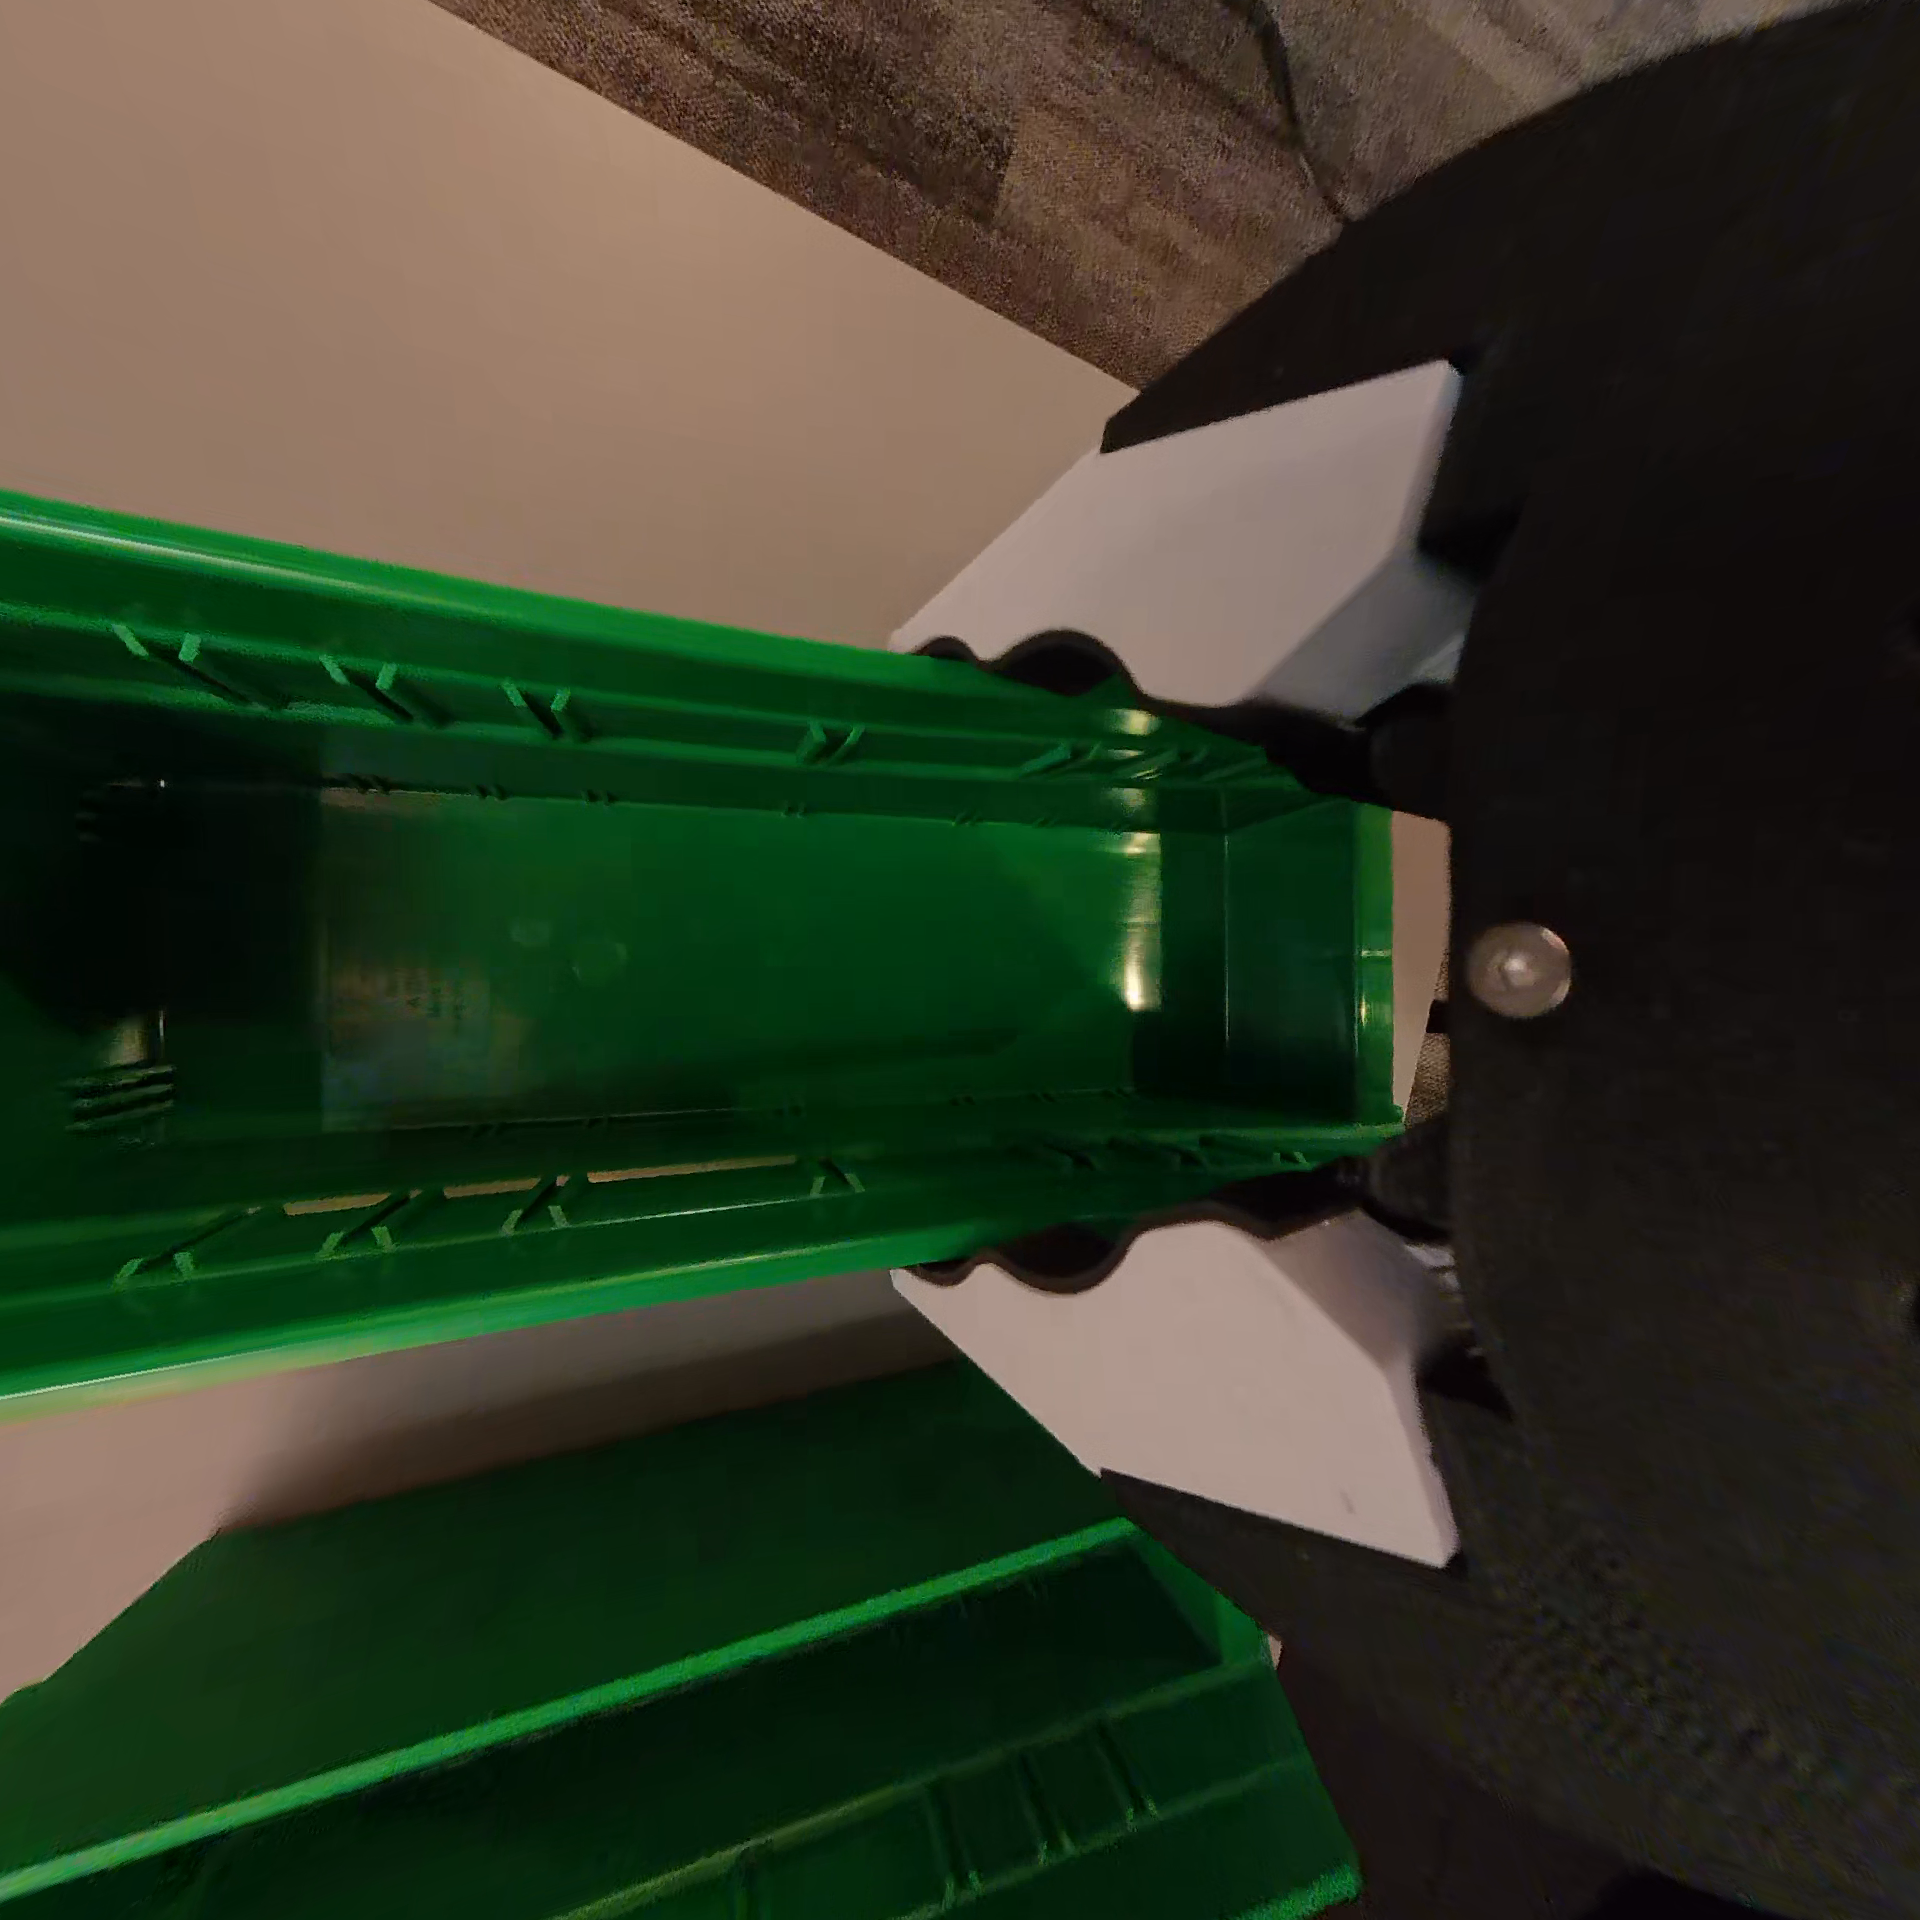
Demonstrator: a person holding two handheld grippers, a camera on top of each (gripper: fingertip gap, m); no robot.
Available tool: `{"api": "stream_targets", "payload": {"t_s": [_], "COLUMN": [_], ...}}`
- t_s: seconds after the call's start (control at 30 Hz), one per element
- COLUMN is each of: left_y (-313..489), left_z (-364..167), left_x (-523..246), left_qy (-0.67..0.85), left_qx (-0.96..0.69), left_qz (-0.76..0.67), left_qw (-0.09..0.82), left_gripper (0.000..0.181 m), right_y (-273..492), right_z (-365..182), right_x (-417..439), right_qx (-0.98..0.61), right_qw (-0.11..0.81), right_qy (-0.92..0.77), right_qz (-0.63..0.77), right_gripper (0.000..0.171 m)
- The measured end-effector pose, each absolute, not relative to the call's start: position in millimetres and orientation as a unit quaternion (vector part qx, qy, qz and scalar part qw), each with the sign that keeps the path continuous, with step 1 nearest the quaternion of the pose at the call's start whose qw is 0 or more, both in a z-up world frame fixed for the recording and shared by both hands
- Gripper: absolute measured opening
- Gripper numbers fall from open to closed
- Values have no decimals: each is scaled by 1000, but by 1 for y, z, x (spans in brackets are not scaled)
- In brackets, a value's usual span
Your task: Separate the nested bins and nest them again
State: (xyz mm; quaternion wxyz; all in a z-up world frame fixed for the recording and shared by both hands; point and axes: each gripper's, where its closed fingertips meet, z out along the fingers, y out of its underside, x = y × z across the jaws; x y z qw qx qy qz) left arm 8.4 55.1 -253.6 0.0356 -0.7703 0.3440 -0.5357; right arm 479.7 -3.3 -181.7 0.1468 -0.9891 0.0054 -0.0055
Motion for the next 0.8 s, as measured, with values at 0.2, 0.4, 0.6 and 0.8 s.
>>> {"api": "stream_targets", "payload": {"t_s": [0.2,0.4,0.6,0.8], "left_y": [55,55,55,56], "left_z": [-253,-253,-253,-253], "left_x": [9,9,9,9], "left_qy": [346,345,343,343], "left_qx": [-771,-771,-770,-770], "left_qz": [-534,-534,-537,-537], "left_qw": [37,38,36,37], "left_gripper": [78,79,79,79], "right_y": [-3,-3,-9,-10], "right_z": [-172,-182,-191,-193], "right_x": [479,478,477,476], "right_qx": [-987,-987,-991,-992], "right_qw": [157,160,132,129], "right_qy": [14,26,20,15], "right_qz": [11,26,14,8], "right_gripper": [107,109,118,110]}}
